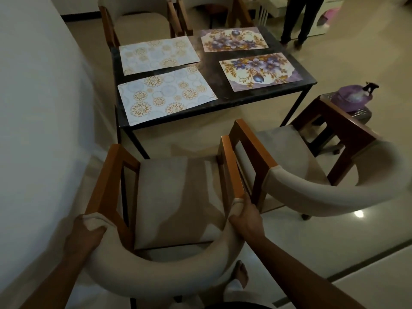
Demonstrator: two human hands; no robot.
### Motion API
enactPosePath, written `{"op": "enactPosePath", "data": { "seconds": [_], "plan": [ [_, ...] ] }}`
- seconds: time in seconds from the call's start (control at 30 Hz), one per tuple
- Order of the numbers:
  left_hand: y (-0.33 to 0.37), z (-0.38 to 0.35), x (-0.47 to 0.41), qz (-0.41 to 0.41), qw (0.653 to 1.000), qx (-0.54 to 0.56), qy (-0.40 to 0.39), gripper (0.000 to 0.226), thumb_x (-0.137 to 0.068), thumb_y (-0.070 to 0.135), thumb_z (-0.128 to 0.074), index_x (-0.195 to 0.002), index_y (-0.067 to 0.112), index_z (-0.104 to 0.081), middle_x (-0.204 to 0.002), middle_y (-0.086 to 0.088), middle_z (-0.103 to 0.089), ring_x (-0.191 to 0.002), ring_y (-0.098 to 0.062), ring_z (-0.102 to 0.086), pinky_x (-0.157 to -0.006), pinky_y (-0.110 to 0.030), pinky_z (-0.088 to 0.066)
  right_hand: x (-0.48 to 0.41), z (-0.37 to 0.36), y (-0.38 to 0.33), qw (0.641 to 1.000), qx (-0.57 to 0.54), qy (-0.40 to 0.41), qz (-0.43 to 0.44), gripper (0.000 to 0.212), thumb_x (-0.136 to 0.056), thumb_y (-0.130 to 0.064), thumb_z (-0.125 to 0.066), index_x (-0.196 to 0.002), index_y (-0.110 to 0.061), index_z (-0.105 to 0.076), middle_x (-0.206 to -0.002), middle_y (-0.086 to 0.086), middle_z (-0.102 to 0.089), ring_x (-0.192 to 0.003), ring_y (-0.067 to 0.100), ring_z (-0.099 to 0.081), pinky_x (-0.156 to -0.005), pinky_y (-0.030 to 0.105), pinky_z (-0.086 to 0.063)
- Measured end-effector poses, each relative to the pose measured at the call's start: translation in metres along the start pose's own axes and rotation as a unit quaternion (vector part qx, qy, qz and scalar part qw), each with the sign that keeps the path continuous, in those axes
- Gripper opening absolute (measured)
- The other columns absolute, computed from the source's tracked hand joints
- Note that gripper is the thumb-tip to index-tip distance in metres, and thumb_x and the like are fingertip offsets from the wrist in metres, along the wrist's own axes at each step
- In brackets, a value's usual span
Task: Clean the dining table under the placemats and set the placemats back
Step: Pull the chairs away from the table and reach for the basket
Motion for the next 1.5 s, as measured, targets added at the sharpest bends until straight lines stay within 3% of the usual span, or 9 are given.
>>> {"op": "enactPosePath", "data": {
  "seconds": [0.03, 0.07, 0.1, 0.2, 0.27, 0.33, 0.6, 0.9, 1.5],
  "plan": [
    [0.039, 0.029, 0.018, 0.02, 0.998, -0.022, -0.056, 0.051, -0.085, 0.05, -0.07, -0.124, 0.017, -0.063, -0.114, -0.019, -0.067, -0.106, -0.049, -0.066, -0.097, -0.062, -0.054, -0.005, 0.005, 0.0, 1.0, 0.008, 0.0, 0.004, 0.102, -0.076, -0.039, -0.065, -0.164, -0.024, -0.016, -0.142, 0.014, -0.054, -0.122, 0.034, -0.061, -0.096, 0.048, -0.057],
    [0.025, 0.015, 0.0, 0.02, 0.995, -0.003, -0.101, 0.056, -0.084, 0.051, -0.07, -0.13, 0.02, -0.062, -0.118, -0.02, -0.066, -0.108, -0.049, -0.065, -0.098, -0.062, -0.053, -0.012, 0.009, 0.001, 1.0, 0.016, 0.003, 0.007, 0.103, -0.073, -0.041, -0.062, -0.164, -0.023, -0.016, -0.141, 0.013, -0.055, -0.121, 0.034, -0.061, -0.096, 0.05, -0.057],
    [0.016, 0.005, 0.001, 0.027, 0.995, -0.048, -0.079, 0.059, -0.083, 0.052, -0.071, -0.134, 0.025, -0.059, -0.121, -0.02, -0.065, -0.11, -0.05, -0.065, -0.098, -0.062, -0.053, -0.018, 0.014, 0.001, 1.0, 0.021, 0.006, 0.01, 0.103, -0.072, -0.041, -0.06, -0.164, -0.022, -0.017, -0.14, 0.013, -0.055, -0.121, 0.034, -0.062, -0.096, 0.051, -0.057],
    [0.053, 0.015, 0.04, 0.031, 0.999, -0.026, -0.023, 0.052, -0.081, 0.056, -0.067, -0.13, 0.048, -0.052, -0.124, -0.024, -0.065, -0.113, -0.051, -0.064, -0.102, -0.059, -0.05, -0.034, 0.027, -0.005, 0.999, 0.026, 0.01, 0.019, 0.096, -0.077, -0.04, -0.06, -0.162, -0.021, -0.021, -0.132, 0.012, -0.059, -0.115, 0.032, -0.064, -0.093, 0.05, -0.058],
    [0.078, 0.015, 0.071, 0.041, 0.999, -0.034, 0.007, 0.051, -0.094, 0.04, -0.065, -0.139, 0.02, -0.054, -0.129, -0.031, -0.061, -0.121, -0.054, -0.059, -0.108, -0.059, -0.044, -0.045, 0.037, -0.007, 0.999, 0.033, 0.009, 0.018, 0.09, -0.081, -0.036, -0.064, -0.161, -0.021, -0.025, -0.131, 0.01, -0.059, -0.114, 0.031, -0.064, -0.093, 0.048, -0.058],
    [0.086, 0.011, 0.08, 0.055, 0.997, -0.037, -0.037, 0.063, -0.094, 0.034, -0.07, -0.147, 0.01, -0.045, -0.137, -0.032, -0.057, -0.128, -0.055, -0.055, -0.112, -0.061, -0.042, -0.056, 0.045, -0.008, 0.999, 0.047, 0.006, 0.024, 0.088, -0.081, -0.035, -0.065, -0.159, -0.022, -0.027, -0.128, 0.01, -0.06, -0.111, 0.031, -0.065, -0.091, 0.049, -0.059],
    [0.107, 0.006, 0.098, 0.045, 0.995, -0.031, -0.08, 0.08, -0.096, 0.028, -0.074, -0.16, 0.011, -0.03, -0.145, -0.034, -0.051, -0.132, -0.054, -0.052, -0.11, -0.058, -0.04, -0.083, 0.066, -0.015, 0.997, 0.074, -0.007, 0.032, 0.087, -0.091, -0.024, -0.068, -0.162, -0.022, -0.019, -0.137, 0.011, -0.055, -0.121, 0.032, -0.061, -0.099, 0.049, -0.057],
    [0.115, 0.008, 0.105, 0.045, 0.995, -0.032, -0.087, 0.082, -0.096, 0.029, -0.073, -0.162, 0.013, -0.026, -0.146, -0.034, -0.051, -0.133, -0.053, -0.051, -0.11, -0.058, -0.04, -0.09, 0.068, -0.011, 0.995, 0.087, -0.014, 0.048, 0.09, -0.089, -0.025, -0.069, -0.163, -0.021, -0.019, -0.132, 0.01, -0.056, -0.115, 0.029, -0.064, -0.094, 0.047, -0.059],
    [0.115, 0.003, 0.129, 0.047, 0.996, -0.019, -0.077, 0.084, -0.095, 0.029, -0.071, -0.163, 0.015, -0.024, -0.144, -0.028, -0.055, -0.131, -0.047, -0.056, -0.11, -0.053, -0.043, -0.101, 0.072, 0.0, 0.995, 0.086, -0.006, 0.05, 0.088, -0.092, -0.018, -0.069, -0.165, -0.021, -0.02, -0.148, 0.018, -0.051, -0.129, 0.039, -0.057, -0.102, 0.05, -0.052]
  ]
}}
Point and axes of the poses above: each hand's wrist, its own x-axis away from the middle knuckle, its own z-axis out of the back of the hand, y = z × x, the point moved 5 cm from there along -x, towards the middle knuckle
